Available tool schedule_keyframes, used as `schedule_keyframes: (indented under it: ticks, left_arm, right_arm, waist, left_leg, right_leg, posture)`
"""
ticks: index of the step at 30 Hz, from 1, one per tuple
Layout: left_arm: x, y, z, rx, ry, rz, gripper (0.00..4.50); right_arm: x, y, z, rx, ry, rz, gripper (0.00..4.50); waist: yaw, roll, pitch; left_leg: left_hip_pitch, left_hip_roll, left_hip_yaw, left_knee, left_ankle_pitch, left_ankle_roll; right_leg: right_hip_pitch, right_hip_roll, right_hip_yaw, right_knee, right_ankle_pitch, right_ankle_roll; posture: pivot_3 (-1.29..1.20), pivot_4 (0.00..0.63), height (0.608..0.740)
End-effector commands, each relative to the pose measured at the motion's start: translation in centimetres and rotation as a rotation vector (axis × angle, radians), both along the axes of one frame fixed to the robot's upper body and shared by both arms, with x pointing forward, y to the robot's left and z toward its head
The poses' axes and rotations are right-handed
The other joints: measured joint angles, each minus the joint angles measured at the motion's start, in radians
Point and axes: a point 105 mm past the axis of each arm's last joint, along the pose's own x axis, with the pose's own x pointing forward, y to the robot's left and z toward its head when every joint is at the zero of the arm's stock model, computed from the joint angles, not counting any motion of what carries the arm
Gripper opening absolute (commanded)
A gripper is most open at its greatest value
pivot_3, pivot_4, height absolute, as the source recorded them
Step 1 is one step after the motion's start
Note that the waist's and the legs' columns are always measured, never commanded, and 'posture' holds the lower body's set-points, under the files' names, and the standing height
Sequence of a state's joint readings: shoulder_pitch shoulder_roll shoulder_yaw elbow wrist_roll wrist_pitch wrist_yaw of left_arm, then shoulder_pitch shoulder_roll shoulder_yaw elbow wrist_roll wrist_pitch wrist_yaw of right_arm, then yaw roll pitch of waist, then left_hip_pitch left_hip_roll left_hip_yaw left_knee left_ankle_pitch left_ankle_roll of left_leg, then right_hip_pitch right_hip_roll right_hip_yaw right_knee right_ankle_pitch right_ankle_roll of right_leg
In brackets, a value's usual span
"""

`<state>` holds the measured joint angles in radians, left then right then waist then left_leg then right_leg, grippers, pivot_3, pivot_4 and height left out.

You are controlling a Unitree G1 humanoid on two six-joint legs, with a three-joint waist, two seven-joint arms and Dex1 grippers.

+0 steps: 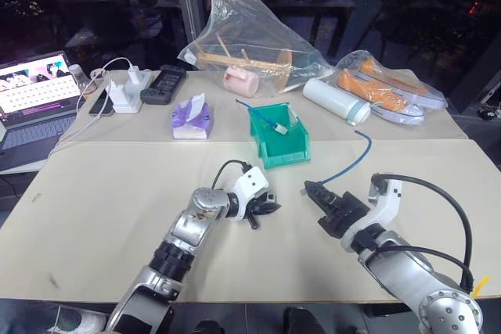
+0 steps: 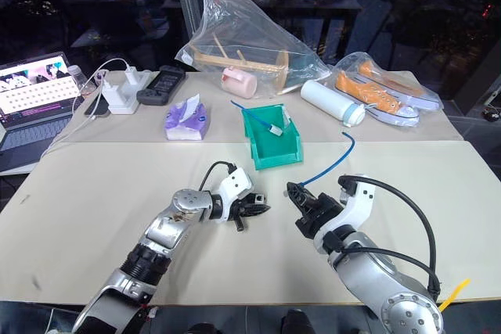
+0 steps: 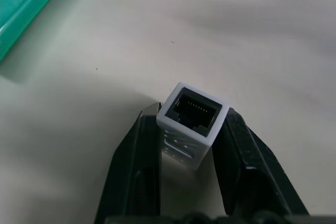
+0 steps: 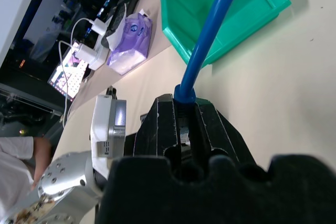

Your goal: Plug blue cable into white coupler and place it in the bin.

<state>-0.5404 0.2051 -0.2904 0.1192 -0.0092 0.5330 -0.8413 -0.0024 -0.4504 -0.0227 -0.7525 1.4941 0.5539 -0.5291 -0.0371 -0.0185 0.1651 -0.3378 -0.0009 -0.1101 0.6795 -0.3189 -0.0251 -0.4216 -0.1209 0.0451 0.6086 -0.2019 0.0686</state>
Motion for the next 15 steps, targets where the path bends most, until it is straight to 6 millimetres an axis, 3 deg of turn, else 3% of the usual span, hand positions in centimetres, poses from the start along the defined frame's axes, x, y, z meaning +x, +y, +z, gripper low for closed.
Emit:
schedule_keyframes:
  ticks: [1,6,7,10,15]
  left_arm:
    - [-0.8,0.1,-0.9,-0.003,0.082,0.012,2.48]
    - [-0.2,1.6,-1.2,0.069,0.03,-0.045,4.31]
    - [0.1,1.8,-1.1,0.074,0.01,-0.065,4.49]
    - [1.2,2.5,-0.5,0.068,-0.045,-0.137,4.49]
    - [3.0,3.6,-1.4,0.156,-0.109,-0.206,4.49]
  right_arm:
    - [-0.4,0.1,1.5,0.019,-0.066,0.004,0.0]
    - [-0.4,0.3,1.4,0.014,-0.068,0.017,0.0]
    - [-0.4,0.3,1.4,0.015,-0.069,0.019,0.0]
    - [-0.4,0.4,1.5,0.017,-0.073,0.021,0.0]
    - [-0.5,0.4,1.5,0.02,-0.078,0.013,0.0]
  waist:
    - [0.0,0.0,0.0]
    - [-0.002,0.0,0.0]
    - [-0.002,0.0,0.0]
    - [-0.001,0.0,0.0]
    - [0.0,0.0,0.0]
  left_leg:
    - [0.0,0.0,0.0,0.0,0.0,0.0]
    - [0.001,0.0,0.0,0.0,0.0,0.0]
    - [0.001,0.0,0.0,0.0,0.0,0.0]
    - [0.002,0.0,0.0,0.0,0.0,-0.001]
    - [0.001,0.0,0.0,0.0,0.0,-0.001]
  right_leg:
    - [0.0,0.0,0.0,0.0,0.0,0.0]
    - [0.001,0.0,0.0,0.0,0.0,0.0]
    - [0.001,0.0,0.0,0.001,0.0,-0.001]
    - [0.001,0.0,0.0,0.002,0.0,-0.001]
    - [0.001,0.0,0.0,0.001,0.0,-0.001]
  posture:
    - [0.0,0.15,0.74]
    - [0.0,0.15,0.74]
    - [0.0,0.15,0.74]
    - [0.0,0.15,0.74]
    - [0.0,0.15,0.74]
